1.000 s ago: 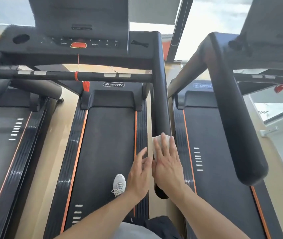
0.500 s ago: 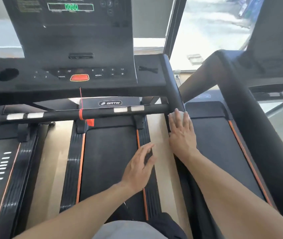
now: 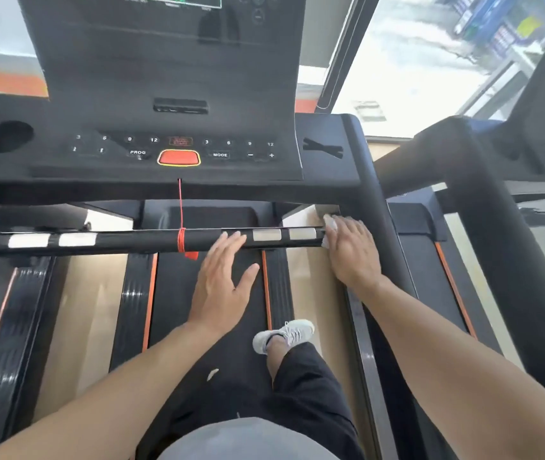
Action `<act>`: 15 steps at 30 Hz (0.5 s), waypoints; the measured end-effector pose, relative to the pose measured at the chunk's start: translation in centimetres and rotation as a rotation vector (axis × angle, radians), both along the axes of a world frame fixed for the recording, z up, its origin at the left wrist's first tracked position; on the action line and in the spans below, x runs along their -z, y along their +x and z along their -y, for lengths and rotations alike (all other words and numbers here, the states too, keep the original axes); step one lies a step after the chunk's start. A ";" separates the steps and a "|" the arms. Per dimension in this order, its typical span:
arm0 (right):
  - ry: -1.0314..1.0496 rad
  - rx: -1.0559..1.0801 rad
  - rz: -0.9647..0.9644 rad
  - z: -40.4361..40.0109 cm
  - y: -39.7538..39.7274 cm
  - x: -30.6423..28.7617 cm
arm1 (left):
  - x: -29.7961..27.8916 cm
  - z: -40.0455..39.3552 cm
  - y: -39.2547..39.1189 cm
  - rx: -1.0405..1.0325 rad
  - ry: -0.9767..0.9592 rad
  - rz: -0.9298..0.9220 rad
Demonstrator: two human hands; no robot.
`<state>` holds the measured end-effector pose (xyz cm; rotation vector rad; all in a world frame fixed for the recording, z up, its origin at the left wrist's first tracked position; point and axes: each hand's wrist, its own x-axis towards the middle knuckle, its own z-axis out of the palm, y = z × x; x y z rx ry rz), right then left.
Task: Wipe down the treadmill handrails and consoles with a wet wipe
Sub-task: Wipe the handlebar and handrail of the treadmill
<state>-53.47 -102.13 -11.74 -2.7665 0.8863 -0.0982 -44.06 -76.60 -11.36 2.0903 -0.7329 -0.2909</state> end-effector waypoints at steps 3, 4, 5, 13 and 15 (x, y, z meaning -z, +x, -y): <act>-0.035 0.130 0.003 -1.1 0.8 -0.3 | 0.6 -1.6 1.9 -0.079 0.028 0.082; -0.024 0.113 0.046 -2.5 1.5 -0.4 | 0.9 -2.2 2.2 -0.117 0.028 0.085; -0.001 0.077 0.100 -4.0 2.3 -0.7 | 1.1 -2.6 2.5 -0.151 0.030 0.084; 0.212 -0.316 0.067 -15.3 12.6 -3.3 | 2.7 -6.8 4.3 -0.317 0.163 0.141; 0.173 -0.417 0.114 -18.4 14.0 -1.6 | 2.8 -7.9 4.6 -0.346 0.190 0.130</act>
